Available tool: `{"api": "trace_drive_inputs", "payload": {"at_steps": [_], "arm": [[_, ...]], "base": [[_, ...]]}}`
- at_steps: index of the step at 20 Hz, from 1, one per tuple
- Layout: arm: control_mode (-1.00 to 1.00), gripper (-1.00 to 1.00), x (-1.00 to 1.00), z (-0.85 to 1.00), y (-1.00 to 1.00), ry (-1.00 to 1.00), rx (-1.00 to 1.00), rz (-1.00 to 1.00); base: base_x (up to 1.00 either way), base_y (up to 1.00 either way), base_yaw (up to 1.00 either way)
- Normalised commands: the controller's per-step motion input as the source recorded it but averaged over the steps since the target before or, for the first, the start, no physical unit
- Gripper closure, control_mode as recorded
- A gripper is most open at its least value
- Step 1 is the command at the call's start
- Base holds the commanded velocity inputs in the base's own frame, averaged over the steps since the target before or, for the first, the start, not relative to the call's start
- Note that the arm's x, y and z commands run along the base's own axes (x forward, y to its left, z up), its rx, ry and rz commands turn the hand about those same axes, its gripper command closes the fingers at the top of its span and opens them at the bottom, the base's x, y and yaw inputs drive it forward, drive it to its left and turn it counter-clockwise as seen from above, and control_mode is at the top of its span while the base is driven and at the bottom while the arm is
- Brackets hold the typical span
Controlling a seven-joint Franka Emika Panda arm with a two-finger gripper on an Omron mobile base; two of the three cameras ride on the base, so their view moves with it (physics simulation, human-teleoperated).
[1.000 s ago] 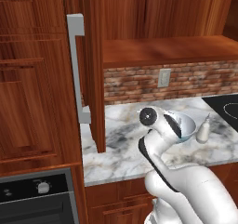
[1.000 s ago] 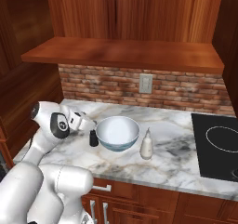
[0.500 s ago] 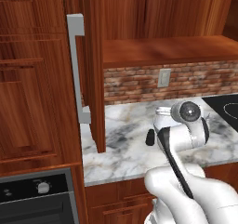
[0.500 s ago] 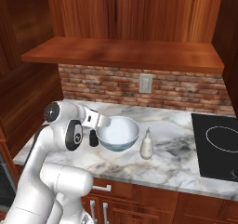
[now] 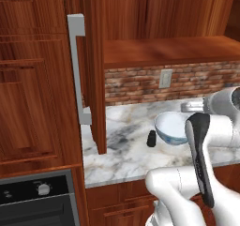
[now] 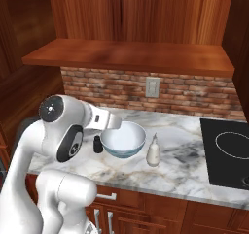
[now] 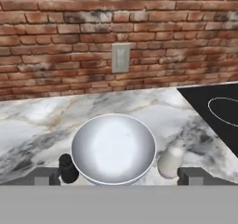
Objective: Retrieve the bottle and the shaker from the cabinet and place them next to the mixing bowl on the counter. Then add garlic from the fridge to the mixing bowl.
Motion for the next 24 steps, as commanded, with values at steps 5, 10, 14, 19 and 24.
{"api": "trace_drive_inputs", "payload": {"at_steps": [5,10,14,19,24], "arm": [[-1.0,-1.0,-1.0,0.59,0.0,0.01,0.0,0.03],[-1.0,-1.0,-1.0,0.42,0.04,-0.01,0.0,0.02],[-1.0,-1.0,-1.0,0.58,0.05,0.0,0.0,0.0],[-1.0,-1.0,-0.8,0.62,0.14,-0.07,0.0,0.0],[-1.0,-1.0,-0.09,0.24,0.15,-0.02,-0.01,-0.01]], "base": [[0.0,0.0,0.0],[0.0,0.0,0.0],[0.0,0.0,0.0],[0.0,0.0,0.0],[0.0,0.0,0.0]]}}
